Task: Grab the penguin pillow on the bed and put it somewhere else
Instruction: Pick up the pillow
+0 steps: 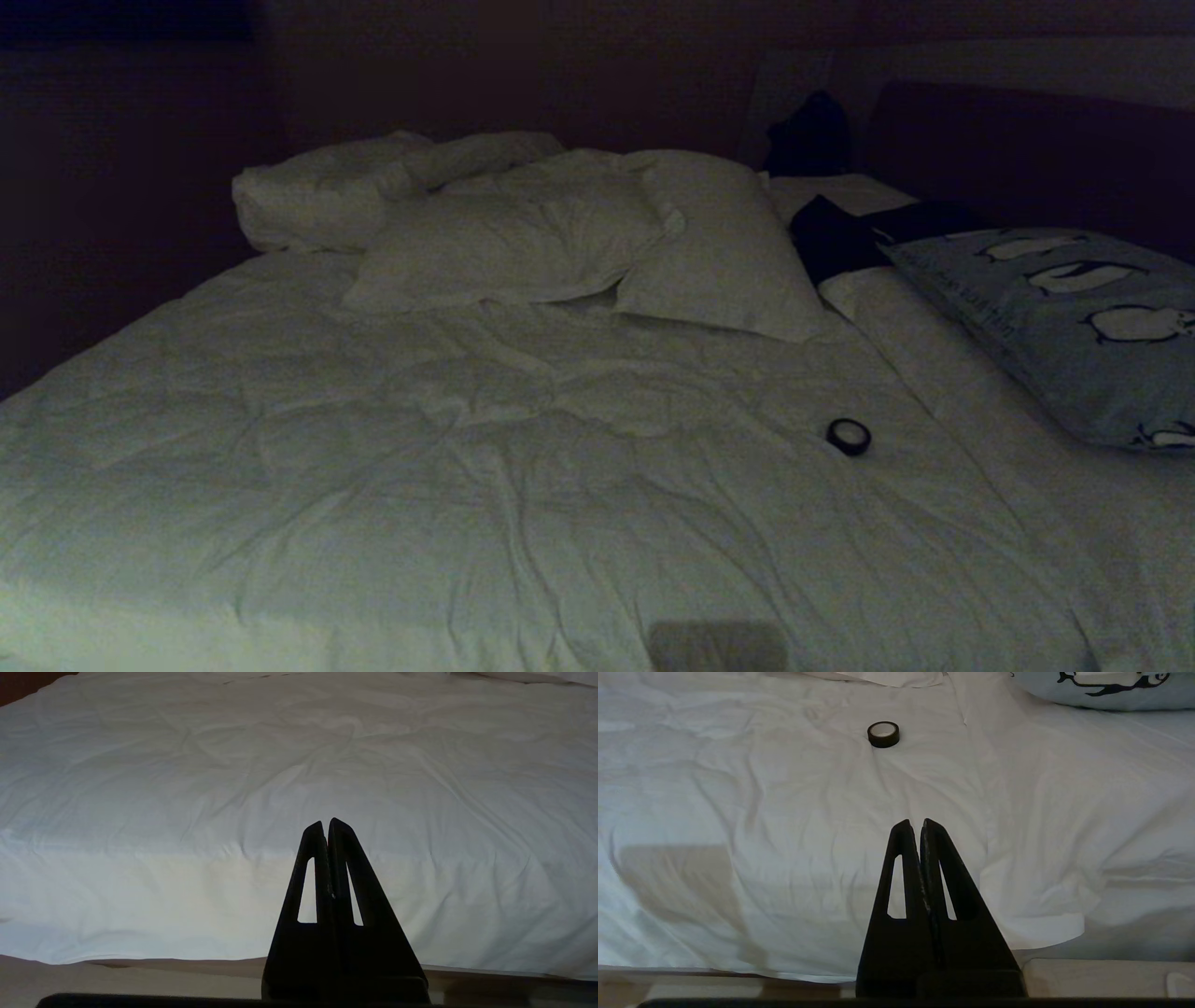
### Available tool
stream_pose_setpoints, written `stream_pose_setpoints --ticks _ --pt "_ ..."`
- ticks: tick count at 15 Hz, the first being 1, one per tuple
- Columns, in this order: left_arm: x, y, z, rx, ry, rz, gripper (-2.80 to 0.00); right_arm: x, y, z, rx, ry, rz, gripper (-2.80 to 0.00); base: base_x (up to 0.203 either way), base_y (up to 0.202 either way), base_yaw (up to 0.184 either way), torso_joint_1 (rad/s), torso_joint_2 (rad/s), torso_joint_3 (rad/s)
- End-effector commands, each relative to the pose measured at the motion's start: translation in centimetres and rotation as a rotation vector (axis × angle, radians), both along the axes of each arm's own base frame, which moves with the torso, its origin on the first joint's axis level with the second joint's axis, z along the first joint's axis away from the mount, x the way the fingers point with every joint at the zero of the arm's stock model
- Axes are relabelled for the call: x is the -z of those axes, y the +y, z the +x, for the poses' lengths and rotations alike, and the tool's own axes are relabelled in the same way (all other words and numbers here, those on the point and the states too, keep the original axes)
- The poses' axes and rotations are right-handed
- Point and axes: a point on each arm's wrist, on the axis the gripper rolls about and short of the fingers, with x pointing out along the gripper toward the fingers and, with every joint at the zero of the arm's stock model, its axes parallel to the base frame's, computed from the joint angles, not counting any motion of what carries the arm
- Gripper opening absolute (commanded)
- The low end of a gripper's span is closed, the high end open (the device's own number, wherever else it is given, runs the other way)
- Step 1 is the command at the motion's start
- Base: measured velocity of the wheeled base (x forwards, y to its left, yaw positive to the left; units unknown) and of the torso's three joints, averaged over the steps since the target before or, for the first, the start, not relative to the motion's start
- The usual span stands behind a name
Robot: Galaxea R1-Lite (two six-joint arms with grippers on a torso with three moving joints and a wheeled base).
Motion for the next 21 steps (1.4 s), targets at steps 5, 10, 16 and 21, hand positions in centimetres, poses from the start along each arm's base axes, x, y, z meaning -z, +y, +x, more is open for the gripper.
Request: stream_pose_setpoints --ticks 5,10,16,21 --pt "0.05 0.00 0.01 0.000 0.001 -0.001 -2.80 0.00 0.00 0.00 0.000 0.000 0.011 -2.80 0.000 0.000 0.000 0.000 0.00 0.000" --pt "0.05 0.00 0.01 0.000 0.001 -0.001 -2.80 0.00 0.00 0.00 0.000 -0.001 0.011 -2.80 0.000 0.000 0.000 0.000 0.00 0.000" --pt "0.05 0.00 0.01 0.000 0.001 -0.001 -2.80 0.00 0.00 0.00 0.000 0.000 0.011 -2.80 0.000 0.000 0.000 0.000 0.00 0.000" --pt "0.05 0.00 0.01 0.000 0.001 -0.001 -2.80 0.00 0.00 0.00 0.000 0.000 0.011 -2.80 0.000 0.000 0.000 0.000 0.00 0.000"
